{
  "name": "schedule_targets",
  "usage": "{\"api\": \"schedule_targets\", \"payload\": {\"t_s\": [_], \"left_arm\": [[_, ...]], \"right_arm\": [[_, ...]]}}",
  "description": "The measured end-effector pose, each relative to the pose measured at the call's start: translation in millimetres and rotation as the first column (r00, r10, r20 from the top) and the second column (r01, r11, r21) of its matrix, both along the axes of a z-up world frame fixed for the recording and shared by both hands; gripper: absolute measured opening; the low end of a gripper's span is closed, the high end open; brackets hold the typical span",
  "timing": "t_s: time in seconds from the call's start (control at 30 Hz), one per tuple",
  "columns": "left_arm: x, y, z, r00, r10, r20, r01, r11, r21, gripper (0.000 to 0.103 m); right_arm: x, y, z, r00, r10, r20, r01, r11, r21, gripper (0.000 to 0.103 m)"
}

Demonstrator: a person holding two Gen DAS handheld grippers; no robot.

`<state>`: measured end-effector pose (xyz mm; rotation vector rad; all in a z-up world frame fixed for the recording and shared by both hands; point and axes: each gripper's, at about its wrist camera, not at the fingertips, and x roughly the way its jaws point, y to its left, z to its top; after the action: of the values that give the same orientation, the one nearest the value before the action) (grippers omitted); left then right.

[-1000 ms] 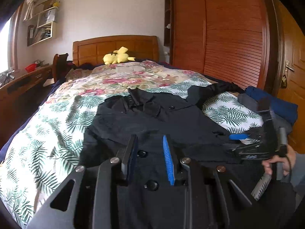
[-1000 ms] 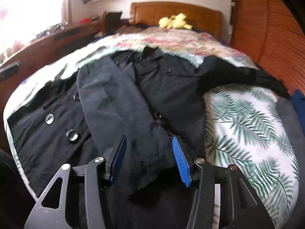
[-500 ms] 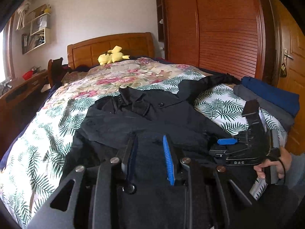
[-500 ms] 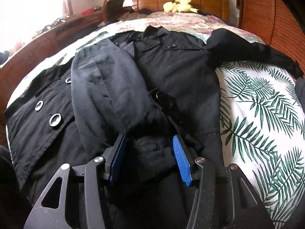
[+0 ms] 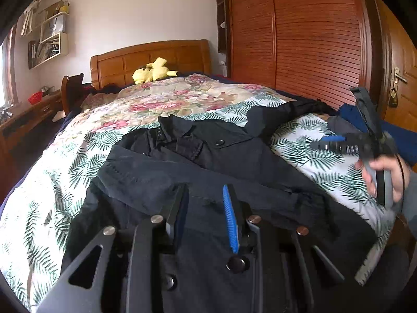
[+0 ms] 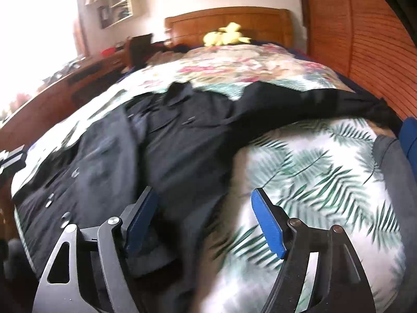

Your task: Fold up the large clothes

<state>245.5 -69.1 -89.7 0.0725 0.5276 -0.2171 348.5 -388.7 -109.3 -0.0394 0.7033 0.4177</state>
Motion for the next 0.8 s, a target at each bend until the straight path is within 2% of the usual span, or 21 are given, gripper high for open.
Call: {"api": "schedule_targets", "payload": {"t_s": [0.2, 0.37, 0.47, 0.8], "left_arm": [[26, 6, -22, 1.0, -0.012, -0.011, 0.012, 1.0, 0.003, 0.025], [41, 9, -45, 0.999, -0.024, -0.032, 0.025, 0.999, 0.023, 0.025], [46, 13, -52, 0.998, -0.039, -0.055, 0.039, 0.999, -0.006, 0.025], [48, 15, -58, 0.998, -0.041, -0.054, 0.04, 0.999, -0.032, 0.025]], "right_arm": [[67, -34, -1, 0.992, -0.123, -0.027, 0.124, 0.992, 0.014, 0.077], [118, -66, -4, 0.971, -0.234, -0.052, 0.237, 0.97, 0.06, 0.077], [142, -81, -5, 0.958, -0.277, -0.07, 0.283, 0.955, 0.085, 0.077], [211, -120, -19, 0.896, -0.417, -0.156, 0.441, 0.876, 0.194, 0.077]]}}
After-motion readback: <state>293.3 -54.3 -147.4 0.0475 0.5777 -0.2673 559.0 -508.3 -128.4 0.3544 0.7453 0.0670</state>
